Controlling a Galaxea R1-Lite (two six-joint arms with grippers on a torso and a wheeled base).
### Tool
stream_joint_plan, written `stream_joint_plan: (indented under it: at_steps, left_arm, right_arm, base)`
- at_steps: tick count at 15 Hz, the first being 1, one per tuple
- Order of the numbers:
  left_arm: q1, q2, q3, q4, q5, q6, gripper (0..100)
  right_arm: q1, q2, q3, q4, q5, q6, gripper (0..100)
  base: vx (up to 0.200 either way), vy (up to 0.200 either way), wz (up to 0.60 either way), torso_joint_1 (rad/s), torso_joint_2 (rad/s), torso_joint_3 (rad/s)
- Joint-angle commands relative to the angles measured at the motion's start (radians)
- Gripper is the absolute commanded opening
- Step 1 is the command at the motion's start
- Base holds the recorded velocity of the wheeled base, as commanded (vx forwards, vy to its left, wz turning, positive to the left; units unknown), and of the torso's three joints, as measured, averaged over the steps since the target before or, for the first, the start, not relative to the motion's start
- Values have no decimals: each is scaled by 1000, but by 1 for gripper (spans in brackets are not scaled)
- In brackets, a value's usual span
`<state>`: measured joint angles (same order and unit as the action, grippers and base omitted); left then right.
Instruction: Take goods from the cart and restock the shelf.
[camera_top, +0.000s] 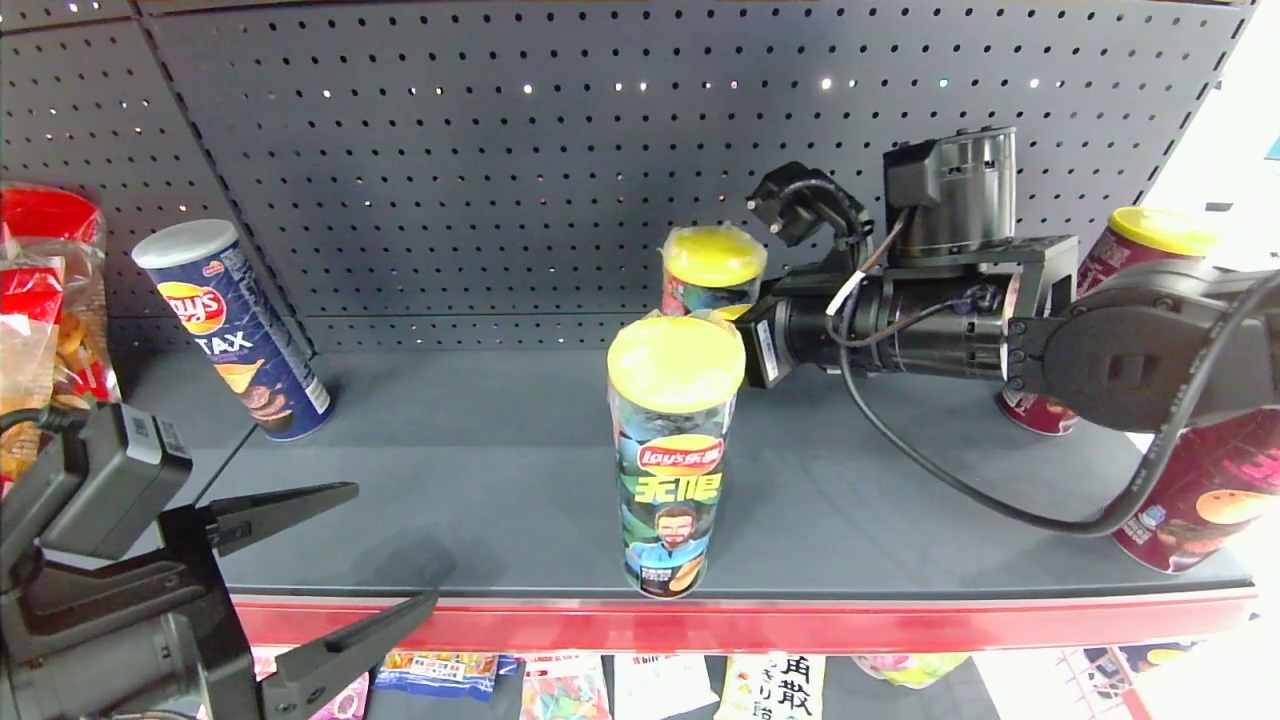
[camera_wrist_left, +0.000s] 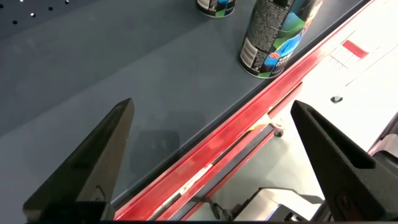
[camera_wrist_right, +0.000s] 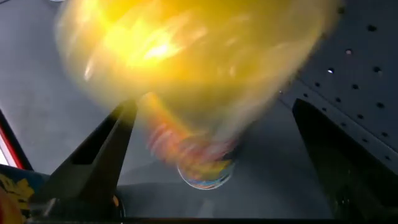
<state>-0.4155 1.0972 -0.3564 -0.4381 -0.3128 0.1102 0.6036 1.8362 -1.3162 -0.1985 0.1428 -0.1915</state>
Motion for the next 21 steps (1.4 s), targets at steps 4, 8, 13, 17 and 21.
stream_joint_plan:
  at_steps: [4,8,13,17,21]
  left_arm:
    - [0,27,-1,-1,1,0,100]
    - [0,92,-13,-8,1,8,100]
    - [-5,213,-69,-11,1,60,100]
    - [-8,312,-127,-11,1,72,100]
    - [-43,395,-150,-11,-3,117,100]
  right_arm:
    - [-4,-150,135,-1,-17,1,100]
    - [-8,-324,328,-1,-58,37,100]
    - [-4,-597,597,-6,-97,40,100]
    - [-2,-787,747,-2,-98,37,100]
    - [-8,-925,825,-1,-100,38,100]
  base:
    - [0,0,0,0,0,0]
    - [0,0,0,0,0,0]
    - [0,0,0,0,0,0]
    - [0,0,0,0,0,0]
    - [0,0,0,0,0,0]
